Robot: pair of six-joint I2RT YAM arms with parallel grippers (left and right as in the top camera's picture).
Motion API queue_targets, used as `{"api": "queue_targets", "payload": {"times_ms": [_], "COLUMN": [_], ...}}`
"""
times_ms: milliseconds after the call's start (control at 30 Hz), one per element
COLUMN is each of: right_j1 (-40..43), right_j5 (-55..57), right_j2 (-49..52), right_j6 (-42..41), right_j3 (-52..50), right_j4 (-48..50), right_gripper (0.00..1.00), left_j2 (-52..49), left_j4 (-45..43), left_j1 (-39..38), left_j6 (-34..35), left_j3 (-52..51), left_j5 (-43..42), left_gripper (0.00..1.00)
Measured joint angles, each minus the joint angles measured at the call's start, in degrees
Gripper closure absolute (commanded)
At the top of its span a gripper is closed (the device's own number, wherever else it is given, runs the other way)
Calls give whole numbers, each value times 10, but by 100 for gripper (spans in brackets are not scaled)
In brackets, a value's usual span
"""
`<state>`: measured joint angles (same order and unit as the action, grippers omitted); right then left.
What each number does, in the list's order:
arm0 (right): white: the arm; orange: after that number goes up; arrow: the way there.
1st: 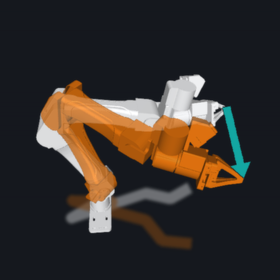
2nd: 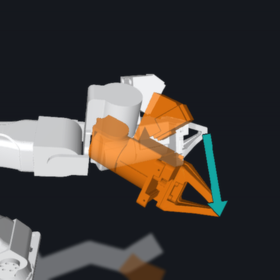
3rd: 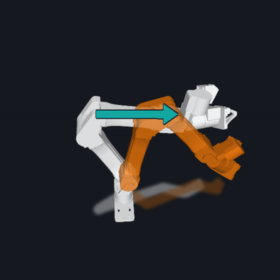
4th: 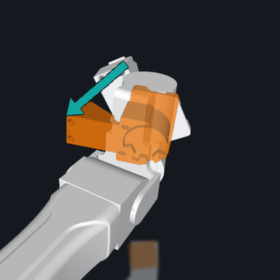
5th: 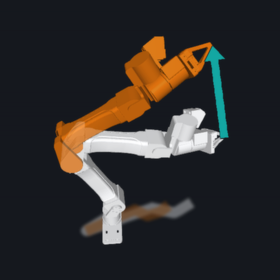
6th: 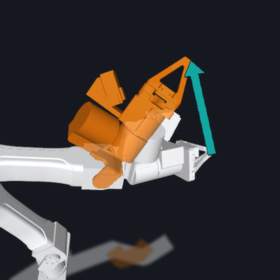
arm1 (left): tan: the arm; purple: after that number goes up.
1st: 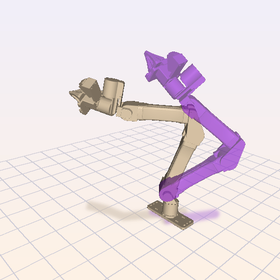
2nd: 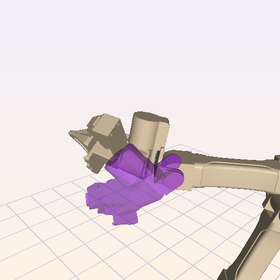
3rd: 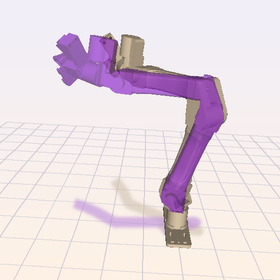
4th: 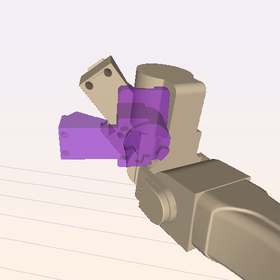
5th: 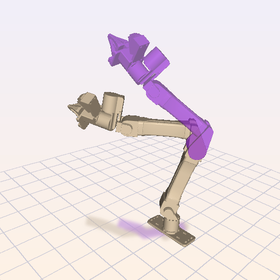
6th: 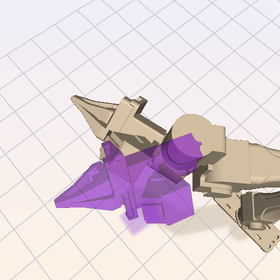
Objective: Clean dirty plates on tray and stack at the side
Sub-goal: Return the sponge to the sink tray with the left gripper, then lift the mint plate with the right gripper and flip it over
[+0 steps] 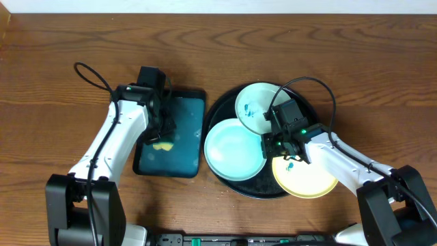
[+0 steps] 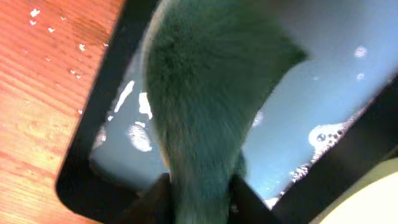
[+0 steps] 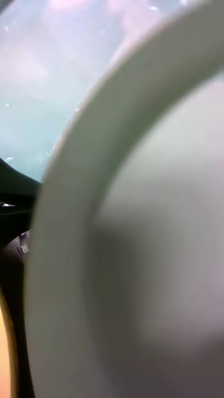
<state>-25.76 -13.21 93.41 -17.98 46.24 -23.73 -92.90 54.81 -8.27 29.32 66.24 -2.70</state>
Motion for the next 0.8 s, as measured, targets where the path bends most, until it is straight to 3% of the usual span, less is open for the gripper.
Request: {"api": "queue_targets", "payload": {"times_ms": [100, 200, 433, 800], "right_j1": [-1, -4, -19, -37], "right_j5": [-36, -57, 2, 200], "right_j2": [-8, -42, -164, -216], "right_j6": [5, 19, 37, 91], "right_j3": [0, 0, 16, 34], "right_j4": [-24, -56, -115, -61], "right_gripper": [99, 99, 99, 99], "left_j2": [0, 0, 0, 0], "left_j4": [2, 3, 2, 2], "left_j1": [0, 0, 0, 0], "left_j6": [-10, -12, -13, -13], "left_j3": [0, 0, 0, 0], "left_j5": [-7, -10, -15, -15], "left_gripper": [42, 35, 31, 23]}}
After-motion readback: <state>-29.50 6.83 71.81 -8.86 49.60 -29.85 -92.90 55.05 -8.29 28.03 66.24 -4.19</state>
